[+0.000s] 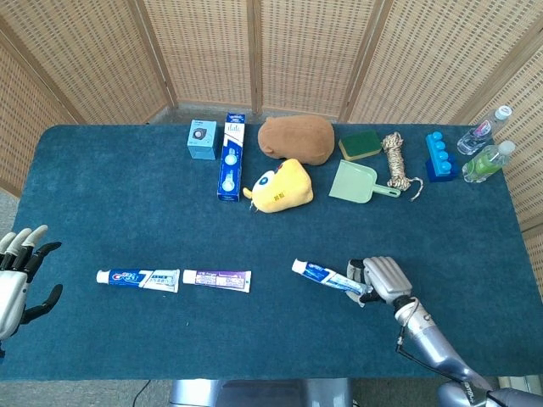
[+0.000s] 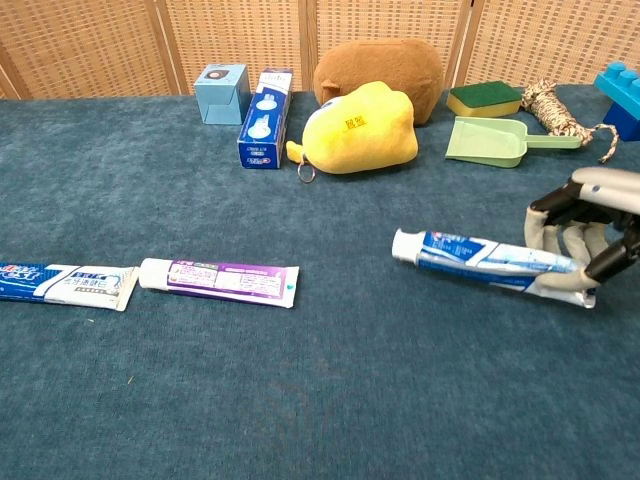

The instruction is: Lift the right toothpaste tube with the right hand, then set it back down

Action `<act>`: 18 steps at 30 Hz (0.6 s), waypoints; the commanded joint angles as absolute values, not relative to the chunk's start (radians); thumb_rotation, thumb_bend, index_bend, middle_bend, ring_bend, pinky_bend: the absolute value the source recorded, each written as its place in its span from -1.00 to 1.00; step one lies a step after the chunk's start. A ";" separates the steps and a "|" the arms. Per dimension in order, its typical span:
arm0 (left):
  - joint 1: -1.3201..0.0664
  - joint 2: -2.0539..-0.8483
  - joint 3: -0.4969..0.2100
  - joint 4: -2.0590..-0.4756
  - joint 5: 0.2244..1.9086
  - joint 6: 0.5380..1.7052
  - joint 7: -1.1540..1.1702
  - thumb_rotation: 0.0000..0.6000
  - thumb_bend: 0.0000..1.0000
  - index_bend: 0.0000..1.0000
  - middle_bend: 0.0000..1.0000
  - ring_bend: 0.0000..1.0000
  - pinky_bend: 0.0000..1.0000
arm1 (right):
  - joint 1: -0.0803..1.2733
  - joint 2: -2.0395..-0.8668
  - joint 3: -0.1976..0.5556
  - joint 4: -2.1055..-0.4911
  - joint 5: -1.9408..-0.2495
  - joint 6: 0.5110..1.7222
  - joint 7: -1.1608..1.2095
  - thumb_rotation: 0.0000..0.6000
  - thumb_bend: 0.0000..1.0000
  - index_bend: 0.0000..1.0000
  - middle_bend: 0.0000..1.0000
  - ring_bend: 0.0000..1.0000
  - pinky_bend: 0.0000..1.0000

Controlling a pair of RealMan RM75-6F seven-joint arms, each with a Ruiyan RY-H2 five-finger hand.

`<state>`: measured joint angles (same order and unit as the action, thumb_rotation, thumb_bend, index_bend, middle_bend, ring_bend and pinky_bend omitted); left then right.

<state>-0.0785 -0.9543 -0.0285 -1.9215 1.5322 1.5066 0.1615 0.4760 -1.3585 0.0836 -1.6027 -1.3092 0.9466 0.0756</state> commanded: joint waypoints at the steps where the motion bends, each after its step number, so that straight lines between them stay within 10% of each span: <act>1: -0.082 -0.954 -0.030 -1.926 1.533 1.503 0.167 1.00 -0.37 -0.64 -0.85 -0.91 -0.93 | 0.474 -1.310 0.087 -1.605 -1.358 0.924 0.221 1.00 0.16 0.79 0.38 0.34 0.39; 18: -0.173 -0.942 -0.053 -1.966 1.532 1.379 0.198 1.00 -0.37 -0.58 -0.82 -0.89 -0.87 | 0.505 -1.185 0.049 -1.623 -1.544 0.907 0.686 1.00 0.19 0.79 0.44 0.42 0.43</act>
<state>-0.1496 -0.9425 -0.0474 -1.9594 1.5314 1.4074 0.1934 0.4985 -1.2025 0.0595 -1.6158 -1.5207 0.9001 0.6552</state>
